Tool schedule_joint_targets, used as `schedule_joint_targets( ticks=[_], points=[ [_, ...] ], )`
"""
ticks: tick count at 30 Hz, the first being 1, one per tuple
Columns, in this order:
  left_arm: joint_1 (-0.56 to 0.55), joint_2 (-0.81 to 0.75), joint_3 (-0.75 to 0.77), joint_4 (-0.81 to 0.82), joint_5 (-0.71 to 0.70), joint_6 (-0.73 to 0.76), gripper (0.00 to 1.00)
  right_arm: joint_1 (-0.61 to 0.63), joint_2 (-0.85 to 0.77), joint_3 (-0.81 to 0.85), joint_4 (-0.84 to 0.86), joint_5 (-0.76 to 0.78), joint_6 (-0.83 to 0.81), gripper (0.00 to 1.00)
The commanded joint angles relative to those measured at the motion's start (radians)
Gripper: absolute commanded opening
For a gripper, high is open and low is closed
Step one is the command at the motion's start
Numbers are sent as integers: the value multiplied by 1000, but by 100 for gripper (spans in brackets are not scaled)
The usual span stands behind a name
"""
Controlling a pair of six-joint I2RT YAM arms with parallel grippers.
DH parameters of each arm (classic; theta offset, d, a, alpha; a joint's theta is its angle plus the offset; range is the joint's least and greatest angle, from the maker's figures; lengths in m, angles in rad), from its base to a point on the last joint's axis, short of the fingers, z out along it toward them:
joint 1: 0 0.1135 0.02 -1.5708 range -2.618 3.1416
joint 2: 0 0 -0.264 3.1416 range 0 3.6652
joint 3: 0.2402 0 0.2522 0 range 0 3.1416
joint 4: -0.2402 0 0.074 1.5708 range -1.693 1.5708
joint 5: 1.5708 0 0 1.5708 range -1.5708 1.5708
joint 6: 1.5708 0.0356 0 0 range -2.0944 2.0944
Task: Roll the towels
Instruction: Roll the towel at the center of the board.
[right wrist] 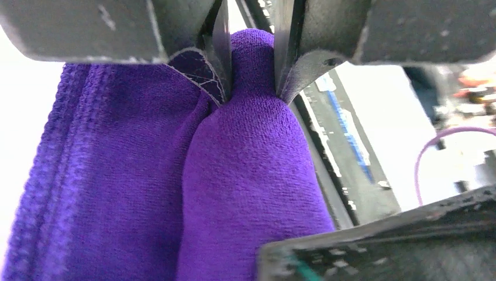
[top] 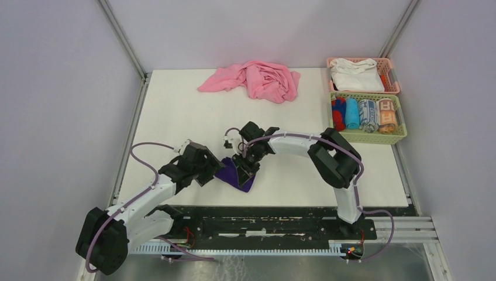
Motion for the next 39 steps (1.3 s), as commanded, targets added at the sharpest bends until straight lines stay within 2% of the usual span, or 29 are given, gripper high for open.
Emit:
schedule_joint_targets(
  ticks=[1, 4, 9, 13, 16, 21, 25, 29, 34, 39],
  points=[
    [-4, -34, -34, -15, 21, -18, 75, -76, 105, 15, -2, -263, 128, 29],
    [-4, -34, -39, -4, 18, -19, 75, -111, 158, 17, 55, -351, 194, 30],
    [-4, 19, -33, 66, 44, -16, 74, -144, 228, 44, 53, -380, 227, 33],
    [-4, 97, -42, 106, 52, -14, 74, -160, 237, 56, 55, -349, 253, 34],
    [-4, 147, -59, 130, 19, -9, 72, -160, 197, 51, 45, -283, 234, 41],
    [-1, 250, -43, 167, 12, 12, 68, -146, -12, -33, 61, -65, 128, 59],
    [0, 317, -21, 171, 24, 44, 66, -100, -195, -102, 61, 219, 35, 65],
    [2, 342, -15, 171, 28, 56, 66, 10, -314, -128, 61, 523, -62, 68],
    [3, 352, -4, 155, 27, 66, 66, 190, -347, -132, 117, 788, -192, 71],
    [5, 346, 5, 148, 28, 67, 66, 302, -264, -101, 155, 932, -263, 73]
  ],
)
